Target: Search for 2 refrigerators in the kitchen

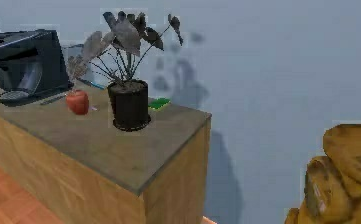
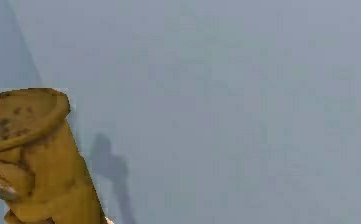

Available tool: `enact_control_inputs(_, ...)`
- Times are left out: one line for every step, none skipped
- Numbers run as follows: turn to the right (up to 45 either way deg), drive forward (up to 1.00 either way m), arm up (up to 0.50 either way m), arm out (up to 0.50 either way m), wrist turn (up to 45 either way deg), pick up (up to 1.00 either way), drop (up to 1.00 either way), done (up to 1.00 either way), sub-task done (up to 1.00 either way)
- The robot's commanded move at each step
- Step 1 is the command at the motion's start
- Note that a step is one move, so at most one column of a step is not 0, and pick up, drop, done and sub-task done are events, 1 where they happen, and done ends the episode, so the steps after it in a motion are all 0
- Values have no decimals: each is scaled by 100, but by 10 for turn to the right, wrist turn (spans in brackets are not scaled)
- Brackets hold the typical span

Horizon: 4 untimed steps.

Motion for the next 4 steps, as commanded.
enact_control_inputs(-450, 0, 0, 0, 0, 0, 0, 0, 0)
enact_control_inputs(-240, 0, 0, 0, 0, 0, 0, 0, 0)
enact_control_inputs(0, 100, 0, 0, 0, 0, 0, 0, 0)
enact_control_inputs(0, 70, 0, 0, 0, 0, 0, 0, 0)
